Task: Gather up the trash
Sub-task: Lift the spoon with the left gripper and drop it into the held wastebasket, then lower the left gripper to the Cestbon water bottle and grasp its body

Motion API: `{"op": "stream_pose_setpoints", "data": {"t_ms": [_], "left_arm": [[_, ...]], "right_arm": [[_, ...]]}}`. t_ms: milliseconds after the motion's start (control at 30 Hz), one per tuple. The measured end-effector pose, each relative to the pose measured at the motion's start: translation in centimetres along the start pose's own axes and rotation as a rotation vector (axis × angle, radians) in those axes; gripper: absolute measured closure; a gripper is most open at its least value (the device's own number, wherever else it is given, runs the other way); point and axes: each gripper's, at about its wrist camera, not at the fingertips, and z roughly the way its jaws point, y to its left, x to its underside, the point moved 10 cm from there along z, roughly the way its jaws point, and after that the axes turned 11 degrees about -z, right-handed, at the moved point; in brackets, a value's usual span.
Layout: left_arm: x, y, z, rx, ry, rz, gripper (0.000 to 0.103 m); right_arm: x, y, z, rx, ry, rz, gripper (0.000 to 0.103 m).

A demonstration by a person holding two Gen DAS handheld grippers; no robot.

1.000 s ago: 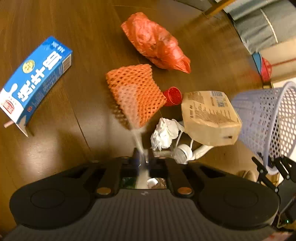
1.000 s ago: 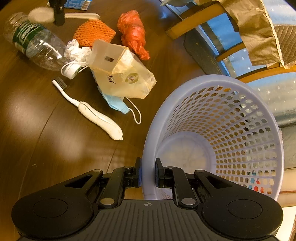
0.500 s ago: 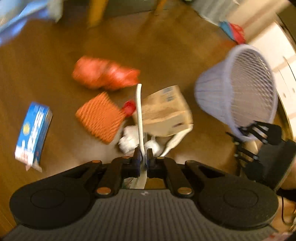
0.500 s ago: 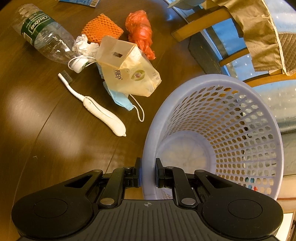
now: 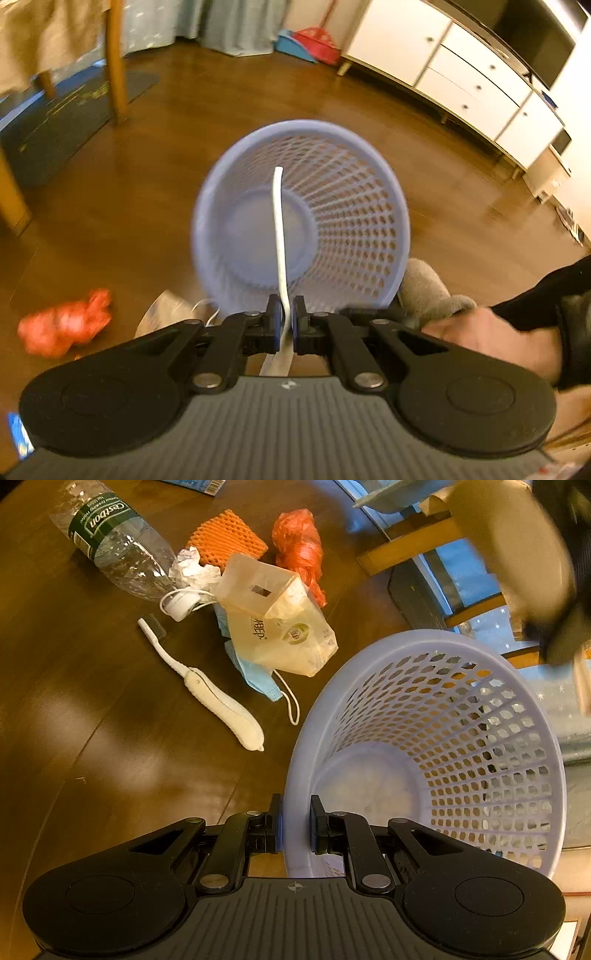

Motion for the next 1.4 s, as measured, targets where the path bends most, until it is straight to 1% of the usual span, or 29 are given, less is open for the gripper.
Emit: {"op": "stream_pose_setpoints", "data": {"t_ms": [67,233,267,300,333,367,467,533,633,700,767,833,933,1033,1100,1133,1167,1200,1267,1333,1400], "left_arm": [[-0.7,-0.9,1.8,0.002,0.007,0.026,0.1],[-1.5,-1.7,5.0,0.013,0.017,0.039,0.1],[-1.6,-1.6,5.7,0.018,0.022,0.032,0.097],[-1.8,-1.4,5.9,0.021,0.021,0.019,0.092],[-2.1,-1.1,6.1,0.014,0.01,0.008,0.073],[-2.3,-0.8,6.0,0.01,-0.006,-0.001,0.069],[-3.0,0.5,4.4,0.02,-0.065,-0.046,0.069],[-3.3,1.4,2.9,0.002,-0.101,-0.049,0.069],[-2.8,3.6,0.6,-0.023,-0.119,-0.073,0.069],[-2.1,5.3,-0.9,-0.053,-0.128,-0.089,0.068],[-0.9,7.5,-2.3,-0.094,-0.131,-0.099,0.065],[0.3,9.4,-3.4,-0.122,-0.122,-0.117,0.064],[3.4,12.1,-4.9,-0.181,-0.089,-0.137,0.062],[6.8,14.4,-5.3,-0.228,-0.043,-0.125,0.059],[8.9,15.4,-5.0,-0.245,-0.007,-0.102,0.059],[9.9,16.0,-5.1,-0.249,0.006,-0.088,0.056],[10.7,16.4,-4.8,-0.257,0.023,-0.068,0.051],[11.6,16.8,-4.6,-0.261,0.041,-0.043,0.05],[13.5,17.3,-4.3,-0.259,0.071,-0.011,0.043],[15.1,17.4,-3.5,-0.267,0.104,0.046,0.038],[16.8,17.3,-2.8,-0.256,0.134,0.085,0.036]], "right_arm": [[0.0,0.0,0.0,-0.001,-0.003,0.003,0.093],[0.0,-0.1,0.0,-0.002,-0.006,0.015,0.094],[0.0,0.0,-0.1,-0.002,-0.006,0.016,0.094],[0.0,-0.1,-0.1,-0.003,-0.006,0.018,0.094],[0.0,-0.1,-0.1,-0.004,-0.006,0.021,0.094],[0.0,-0.1,-0.1,-0.004,-0.006,0.024,0.093],[0.0,-0.2,-0.2,-0.004,-0.006,0.03,0.093],[0.0,-0.3,-0.2,-0.005,-0.003,0.035,0.093],[0.0,-0.2,-0.3,-0.004,-0.002,0.031,0.093],[0.0,-0.1,-0.3,-0.003,-0.001,0.028,0.093],[0.1,0.0,-0.3,-0.002,0.003,0.029,0.093],[0.1,0.1,-0.2,-0.003,0.004,0.025,0.093],[-0.1,0.1,-0.2,-0.001,0.008,0.023,0.093],[-0.2,0.2,-0.1,0.002,0.011,0.017,0.093],[-0.3,0.3,0.0,0.004,0.015,0.009,0.093],[-0.4,0.4,0.0,0.006,0.017,0.004,0.093],[-0.4,0.4,0.0,0.006,0.018,0.001,0.093],[-0.4,0.4,0.1,0.007,0.02,-0.002,0.093],[-0.4,0.5,0.1,0.009,0.025,-0.003,0.093],[-0.4,0.5,0.1,0.01,0.026,-0.005,0.093],[-0.5,0.6,0.1,0.01,0.026,-0.009,0.093]]}}
